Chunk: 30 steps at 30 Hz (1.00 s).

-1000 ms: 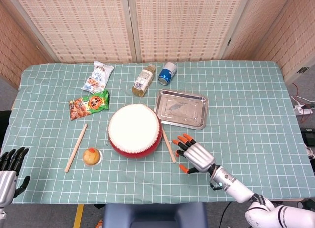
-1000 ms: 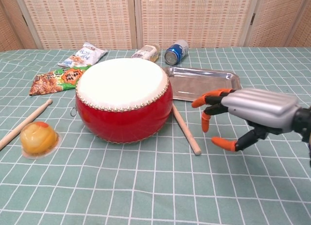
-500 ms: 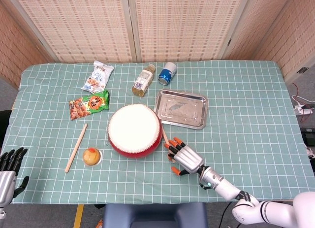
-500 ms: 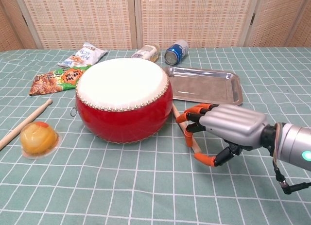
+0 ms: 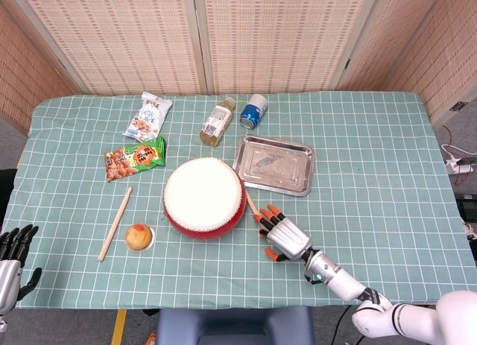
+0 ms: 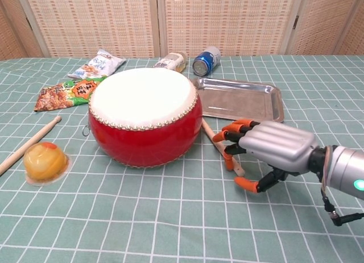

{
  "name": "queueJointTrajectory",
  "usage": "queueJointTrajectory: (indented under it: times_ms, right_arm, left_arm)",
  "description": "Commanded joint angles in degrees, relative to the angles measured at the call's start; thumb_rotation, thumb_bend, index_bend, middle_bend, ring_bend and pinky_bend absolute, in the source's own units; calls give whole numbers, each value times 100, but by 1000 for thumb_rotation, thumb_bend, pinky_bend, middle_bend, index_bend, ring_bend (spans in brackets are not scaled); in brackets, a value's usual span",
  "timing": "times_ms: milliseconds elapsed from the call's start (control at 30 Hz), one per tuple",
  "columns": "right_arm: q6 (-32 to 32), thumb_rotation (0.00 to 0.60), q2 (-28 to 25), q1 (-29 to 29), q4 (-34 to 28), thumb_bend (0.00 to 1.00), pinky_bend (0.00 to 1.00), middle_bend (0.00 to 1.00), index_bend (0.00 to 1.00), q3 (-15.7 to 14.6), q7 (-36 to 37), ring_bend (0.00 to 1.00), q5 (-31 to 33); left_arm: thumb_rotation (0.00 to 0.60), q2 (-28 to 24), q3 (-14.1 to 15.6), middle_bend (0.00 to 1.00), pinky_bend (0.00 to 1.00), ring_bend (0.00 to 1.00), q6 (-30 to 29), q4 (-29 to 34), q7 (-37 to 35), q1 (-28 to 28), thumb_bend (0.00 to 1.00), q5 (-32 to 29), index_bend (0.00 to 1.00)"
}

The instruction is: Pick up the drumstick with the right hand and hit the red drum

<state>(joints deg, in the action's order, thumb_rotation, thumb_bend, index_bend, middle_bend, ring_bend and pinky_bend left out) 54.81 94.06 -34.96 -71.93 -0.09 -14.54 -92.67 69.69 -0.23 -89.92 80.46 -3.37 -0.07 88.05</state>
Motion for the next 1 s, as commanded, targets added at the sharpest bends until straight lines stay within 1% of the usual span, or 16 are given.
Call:
queueJointTrajectory:
  times_ms: [33, 233, 367, 467, 533, 600, 700, 833, 1000]
  right_arm:
    - [158, 364, -252, 152, -99, 481, 0, 72, 419, -6, -86, 0, 157]
    - [197, 362, -628, 333, -73, 480, 0, 72, 422, 116, -259, 0, 622]
    - [382, 365, -806, 447, -144, 481, 0, 72, 429, 262, -274, 0, 855]
    - [566, 393, -826, 503, -359, 471, 0, 72, 447, 401, -46, 0, 954]
    - [658, 409, -733, 523, -478, 386, 15, 72, 488, 509, 138, 0, 1043]
    - [653, 431, -572, 511, -522, 265, 59, 72, 526, 619, 198, 0, 1212]
    - [536, 449, -291, 460, -544, 183, 76, 76, 534, 799, 144, 0, 1585]
    - [397, 453, 118, 364, -364, 169, 78, 85, 543, 947, -41, 0, 1992]
    - [404, 454, 528, 276, 50, 168, 78, 87, 547, 1054, -137, 0, 2197]
  left_arm:
    - [600, 11, 1, 48, 4, 0, 7, -20, -15, -3, 327, 7, 35]
    - [600, 24, -7, 48, 4, 0, 14, -42, -26, -19, 326, 28, 35]
    - [600, 17, -9, 48, 4, 0, 20, -71, -46, 1, 327, -9, 35]
    - [600, 18, -12, 48, 4, 0, 39, -86, -59, 1, 327, -26, 35]
    - [600, 23, -10, 47, 4, 0, 41, -85, -62, -5, 326, -12, 35]
    - [600, 30, -2, 48, 4, 0, 26, -82, -77, -9, 327, 26, 35]
    - [600, 40, 3, 48, 4, 0, 15, -96, -96, -10, 327, 49, 35]
    - [600, 62, 9, 48, 4, 0, 15, -147, -149, 0, 327, 46, 35]
    - [600, 94, 28, 48, 4, 0, 51, -242, -246, 15, 327, 21, 35]
